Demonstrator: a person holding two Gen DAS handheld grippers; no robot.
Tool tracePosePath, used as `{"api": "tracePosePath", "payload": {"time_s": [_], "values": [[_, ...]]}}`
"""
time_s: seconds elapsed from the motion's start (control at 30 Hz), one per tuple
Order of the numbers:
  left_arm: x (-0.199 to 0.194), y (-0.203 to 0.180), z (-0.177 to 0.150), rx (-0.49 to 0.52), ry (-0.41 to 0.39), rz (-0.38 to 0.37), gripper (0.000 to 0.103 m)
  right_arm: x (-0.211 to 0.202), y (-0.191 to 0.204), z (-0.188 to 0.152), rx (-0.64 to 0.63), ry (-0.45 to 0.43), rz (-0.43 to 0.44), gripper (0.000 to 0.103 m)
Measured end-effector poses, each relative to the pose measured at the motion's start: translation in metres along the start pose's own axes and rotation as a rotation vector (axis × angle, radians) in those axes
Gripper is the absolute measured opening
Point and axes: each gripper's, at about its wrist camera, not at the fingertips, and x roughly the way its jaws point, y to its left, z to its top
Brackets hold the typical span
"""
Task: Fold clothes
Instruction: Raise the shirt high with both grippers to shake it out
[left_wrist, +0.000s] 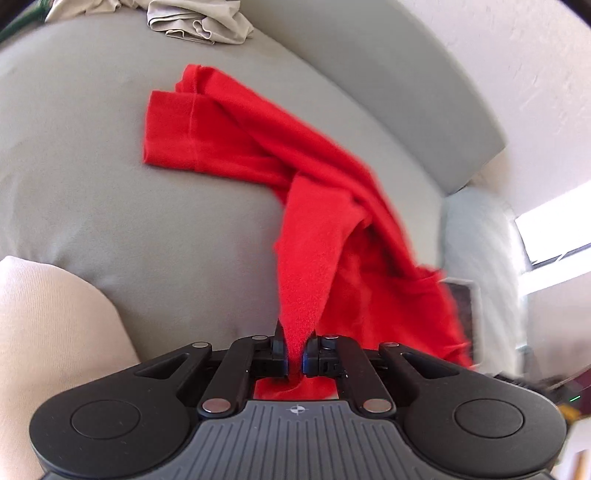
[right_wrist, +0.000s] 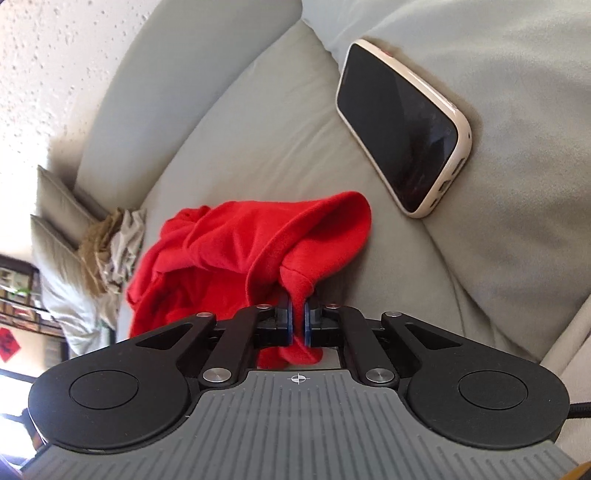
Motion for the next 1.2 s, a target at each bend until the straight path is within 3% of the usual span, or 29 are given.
{"api": "tracePosePath", "payload": {"time_s": [0.1, 0.17, 0.33, 0.4, 0.47, 0.83, 1.0, 1.2], "values": [[-0.041, -0.001, 0.005, -0.072, -0.046, -0.180, 0.004, -0.030, 0.015, -0.005, 0.001, 0.058, 0.106, 0.005], [-0.070, 0.000, 0.008, -0.129, -0.082, -0.311, 0.004, -0.065, 0.048, 0.001, -0.062, -0.039, 0.210, 0.005], [-0.165, -0.022, 0.046, -0.137, -0.437, -0.554, 0.003, -0.152, 0.131, 0.017, -0.218, -0.283, 0.468, 0.004], [-0.210, -0.039, 0.061, -0.103, -0.635, -0.631, 0.003, -0.187, 0.164, 0.024, -0.281, -0.381, 0.571, 0.004], [-0.230, -0.053, 0.064, -0.071, -0.714, -0.620, 0.003, -0.222, 0.197, 0.030, -0.344, -0.479, 0.671, 0.004], [-0.320, -0.118, 0.066, 0.122, -1.029, -0.516, 0.003, -0.272, 0.302, 0.025, -0.539, -0.596, 0.622, 0.005], [-0.333, -0.118, 0.062, 0.169, -1.036, -0.486, 0.004, -0.278, 0.314, 0.024, -0.552, -0.593, 0.591, 0.005], [-0.319, -0.108, 0.073, 0.177, -1.002, -0.450, 0.004, -0.272, 0.312, 0.035, -0.534, -0.583, 0.570, 0.005]]}}
